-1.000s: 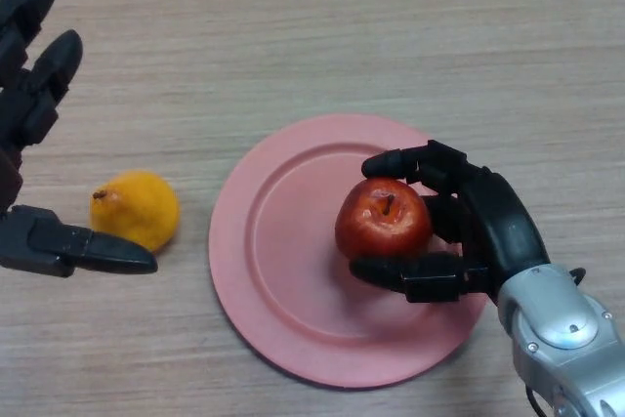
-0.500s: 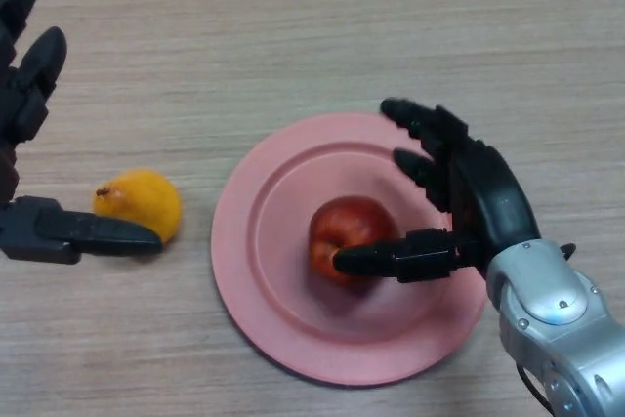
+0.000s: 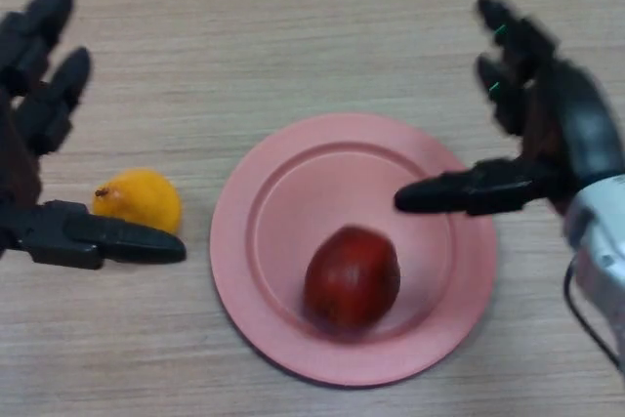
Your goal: Pick up the red apple and place it on the plate
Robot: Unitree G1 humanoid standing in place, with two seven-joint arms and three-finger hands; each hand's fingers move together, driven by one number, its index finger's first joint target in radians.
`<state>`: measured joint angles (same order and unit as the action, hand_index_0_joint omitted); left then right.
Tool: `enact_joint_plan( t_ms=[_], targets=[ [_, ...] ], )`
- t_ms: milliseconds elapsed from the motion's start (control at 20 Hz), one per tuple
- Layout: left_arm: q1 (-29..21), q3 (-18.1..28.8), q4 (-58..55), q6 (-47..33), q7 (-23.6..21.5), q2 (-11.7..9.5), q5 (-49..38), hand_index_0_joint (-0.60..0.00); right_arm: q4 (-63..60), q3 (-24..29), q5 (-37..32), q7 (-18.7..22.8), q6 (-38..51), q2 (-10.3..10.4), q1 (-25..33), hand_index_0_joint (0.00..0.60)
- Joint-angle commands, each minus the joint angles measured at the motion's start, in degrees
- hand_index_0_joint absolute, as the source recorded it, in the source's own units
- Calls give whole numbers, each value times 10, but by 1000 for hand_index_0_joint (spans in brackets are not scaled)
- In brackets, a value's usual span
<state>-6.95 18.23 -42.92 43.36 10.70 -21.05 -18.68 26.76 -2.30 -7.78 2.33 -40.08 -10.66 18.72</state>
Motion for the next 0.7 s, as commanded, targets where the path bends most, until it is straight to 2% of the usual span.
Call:
enact_joint_plan(
  t_ms=[50,100,200,300,400,550,650,700],
  targets=[
    [-25,24,-34,-52,-9,-26,5,0,78,50,-33,-10,21,-22,15,0],
    [-28,11,-41,-38,-5,-28,11,0,117,80,-58,-22,0,-42,4,0],
    [-42,8,-47,-29,10,-31,10,0,165,124,-97,-33,-27,-67,-16,0],
    [-43,10,-56,-14,6,-27,4,0,198,153,-130,-38,-40,-84,-35,0],
    [-38,5,-68,9,-13,-11,-14,0,218,171,-152,-37,-38,-91,-55,0],
    [-42,-9,-80,20,-20,-13,-16,0,227,175,-164,-18,-28,-89,-71,0],
    [-34,-23,-84,-17,-14,-13,12,0,231,166,-166,-10,-17,-88,-78,0],
    [-36,-18,-95,3,-16,-10,15,0,232,167,-174,-5,-20,-89,-73,0]
  ],
)
